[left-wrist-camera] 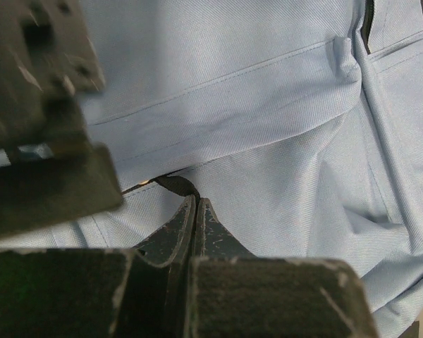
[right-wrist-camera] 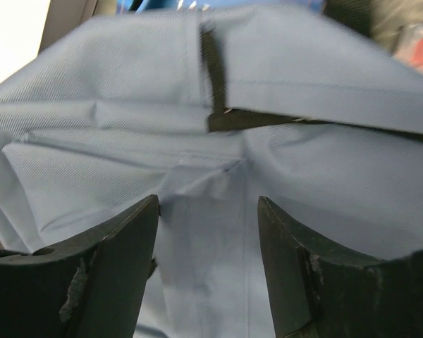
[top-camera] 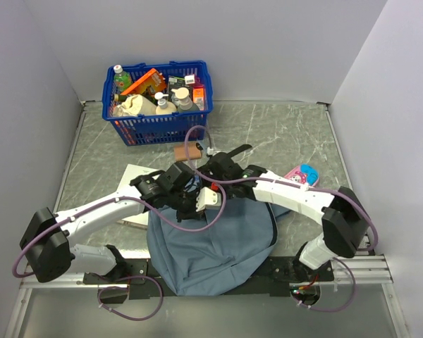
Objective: Pack the student bag
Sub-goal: Unzip the student bag at the center of the board.
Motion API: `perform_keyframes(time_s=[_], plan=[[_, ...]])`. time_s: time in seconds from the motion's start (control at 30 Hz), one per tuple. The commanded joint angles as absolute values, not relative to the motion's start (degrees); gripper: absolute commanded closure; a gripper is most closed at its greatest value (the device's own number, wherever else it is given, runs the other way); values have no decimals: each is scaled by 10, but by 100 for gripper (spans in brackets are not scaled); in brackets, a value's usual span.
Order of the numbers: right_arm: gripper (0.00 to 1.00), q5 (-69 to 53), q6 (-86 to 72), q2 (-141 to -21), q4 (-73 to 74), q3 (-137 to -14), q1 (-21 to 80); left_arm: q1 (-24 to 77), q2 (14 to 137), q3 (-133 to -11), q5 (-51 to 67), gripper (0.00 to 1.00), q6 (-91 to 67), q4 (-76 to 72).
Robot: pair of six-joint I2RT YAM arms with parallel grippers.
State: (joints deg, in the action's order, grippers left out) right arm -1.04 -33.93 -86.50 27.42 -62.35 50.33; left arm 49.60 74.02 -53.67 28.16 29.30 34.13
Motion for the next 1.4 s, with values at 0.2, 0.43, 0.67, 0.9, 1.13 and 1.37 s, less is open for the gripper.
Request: perform_keyframes(time_s=[0.2,0.43,0.67,0.9,1.13,1.37], plan=[[46,12,-370,-941,282,-698,530,502,730,-547,296,99,301,347],[100,22,-383,-948,293,-714,531,502,727,-548,297,99,305,348],[100,44,-385,-946,303,-732,527,502,726,-548,296,99,301,346],[100,50,-383,-943,309,-760,525,502,724,-553,308,99,296,352],[100,70,-388,-957,308,-783,508,515,724,-565,343,99,294,382],[100,84,-395,-951,300,-795,477,550,722,-570,360,99,297,417]])
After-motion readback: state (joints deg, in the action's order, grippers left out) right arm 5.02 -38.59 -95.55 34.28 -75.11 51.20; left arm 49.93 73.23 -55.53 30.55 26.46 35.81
